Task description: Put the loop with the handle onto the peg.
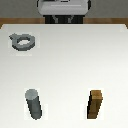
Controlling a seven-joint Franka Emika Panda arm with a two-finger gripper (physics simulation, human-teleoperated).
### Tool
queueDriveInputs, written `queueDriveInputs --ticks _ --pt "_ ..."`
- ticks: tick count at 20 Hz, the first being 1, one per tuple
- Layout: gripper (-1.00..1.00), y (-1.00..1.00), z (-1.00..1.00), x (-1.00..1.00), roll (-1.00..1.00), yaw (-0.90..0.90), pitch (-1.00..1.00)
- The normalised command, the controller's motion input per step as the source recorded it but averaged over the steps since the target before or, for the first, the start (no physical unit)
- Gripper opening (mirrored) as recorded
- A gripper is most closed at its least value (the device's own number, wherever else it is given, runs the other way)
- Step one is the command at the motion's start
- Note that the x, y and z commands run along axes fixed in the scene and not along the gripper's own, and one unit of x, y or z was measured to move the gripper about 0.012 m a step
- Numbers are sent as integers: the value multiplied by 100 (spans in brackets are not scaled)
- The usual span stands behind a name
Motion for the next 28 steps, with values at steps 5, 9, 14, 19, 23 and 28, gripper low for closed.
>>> queueDriveInputs --ticks 5,9,14,19,23,28 --pt "100 -20 0 0 0 0 0" --pt "100 -75 0 0 0 0 0" --pt "100 -100 0 0 0 0 0" --pt "100 -100 0 0 0 0 0" --pt "100 -100 0 0 0 0 0" --pt "100 0 0 0 0 63 0"
